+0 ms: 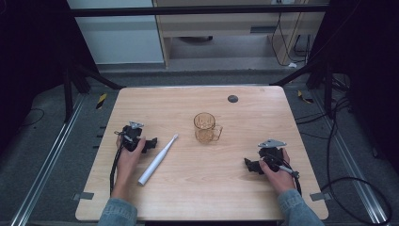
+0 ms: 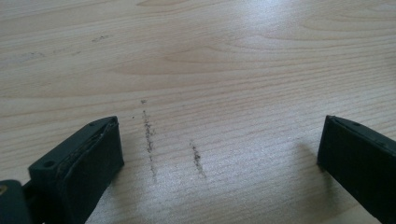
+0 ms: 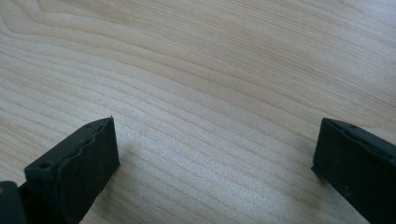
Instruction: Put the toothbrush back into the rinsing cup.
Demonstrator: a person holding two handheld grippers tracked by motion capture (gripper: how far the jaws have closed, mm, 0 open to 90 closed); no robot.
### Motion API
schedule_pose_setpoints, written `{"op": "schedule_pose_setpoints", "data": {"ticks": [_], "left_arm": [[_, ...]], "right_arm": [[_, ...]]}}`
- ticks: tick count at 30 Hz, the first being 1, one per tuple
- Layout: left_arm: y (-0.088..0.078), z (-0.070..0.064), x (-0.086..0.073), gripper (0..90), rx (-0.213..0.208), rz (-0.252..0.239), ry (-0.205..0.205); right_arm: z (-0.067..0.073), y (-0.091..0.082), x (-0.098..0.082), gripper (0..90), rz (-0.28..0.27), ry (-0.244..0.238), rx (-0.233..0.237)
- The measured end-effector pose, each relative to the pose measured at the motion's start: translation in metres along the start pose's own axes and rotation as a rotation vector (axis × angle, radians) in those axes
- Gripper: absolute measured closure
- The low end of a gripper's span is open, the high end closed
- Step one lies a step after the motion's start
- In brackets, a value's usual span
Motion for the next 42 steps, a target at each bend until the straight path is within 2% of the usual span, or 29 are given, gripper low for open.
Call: {"op": "schedule_pose_setpoints", "data": {"ticks": [4, 7, 8, 10, 12, 14, 15, 17, 19, 21, 22, 25, 28, 31, 36, 38, 41, 42], "left_arm": [[0.0, 0.0, 0.0, 0.0, -0.007, -0.002, 0.006], [-0.003, 0.0, 0.0, 2.2, -0.006, -0.005, -0.005], [-0.006, 0.001, 0.0, 4.9, -0.006, -0.009, -0.012], [-0.016, 0.002, 0.003, 4.3, 0.004, -0.037, -0.02], [-0.027, 0.004, 0.005, 4.2, 0.036, -0.053, -0.008], [-0.037, 0.004, 0.005, 4.1, 0.045, -0.059, 0.0], [-0.037, 0.004, 0.005, 4.1, 0.045, -0.059, 0.0], [-0.052, 0.002, 0.0, 4.1, 0.051, -0.033, 0.029], [-0.063, 0.002, 0.0, 4.2, 0.065, -0.018, 0.042], [-0.069, 0.001, 0.001, 4.2, 0.069, -0.016, 0.041], [-0.08, -0.002, 0.006, 4.4, 0.065, -0.028, 0.042], [-0.092, -0.01, 0.012, 4.4, 0.046, -0.038, 0.058], [-0.099, -0.019, 0.009, 4.3, 0.035, -0.029, 0.077], [-0.108, -0.029, 0.006, 4.7, 0.041, -0.014, 0.142], [-0.114, -0.042, 0.0, 6.2, 0.027, 0.045, 0.211], [-0.115, -0.045, -0.002, 6.3, 0.013, 0.068, 0.219], [-0.115, -0.045, -0.001, 7.4, 0.016, 0.081, 0.219], [-0.115, -0.046, 0.001, 7.8, 0.002, 0.08, 0.218]], "right_arm": [[0.0, 0.0, 0.0, 0.4, 0.0, 0.0, 0.0], [0.0, 0.0, -0.001, 0.4, 0.0, -0.005, 0.002], [0.0, -0.001, -0.001, 0.4, -0.001, -0.004, 0.004], [0.0, -0.001, -0.001, 0.4, 0.0, -0.005, 0.005], [0.0, -0.001, -0.001, 0.4, -0.001, -0.004, 0.006], [0.0, -0.001, -0.001, 0.4, 0.0, -0.005, 0.005], [0.0, -0.001, -0.001, 0.4, 0.0, -0.003, 0.006], [0.0, -0.001, -0.001, 0.4, -0.001, -0.004, 0.006], [0.0, -0.001, -0.001, 0.4, -0.001, -0.004, 0.006], [0.0, -0.001, -0.001, 0.4, 0.0, -0.005, 0.005], [0.0, -0.001, -0.001, 0.4, 0.0, -0.005, 0.005], [0.0, -0.001, -0.001, 0.4, -0.001, -0.004, 0.006], [0.0, -0.001, -0.001, 0.4, 0.0, -0.004, 0.006], [0.0, -0.001, -0.001, 0.4, -0.001, -0.003, 0.004], [0.0, -0.001, -0.001, 0.4, 0.0, 0.0, 0.0], [0.0, -0.001, -0.001, 0.4, 0.0, 0.001, 0.001], [0.0, -0.001, -0.001, 0.4, 0.0, 0.0, 0.002], [0.0, -0.001, -0.001, 0.3, 0.0, 0.0, 0.002]]}}
Point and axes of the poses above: each handheld gripper's, and its own axes: y roughly forward along the jaws, x roughly out of its top, z roughly to its left, the point moved 8 cm from there along y, roughly forward along the jaws, and after that the axes turned 2 degrees about y, right-handed, at the moved point
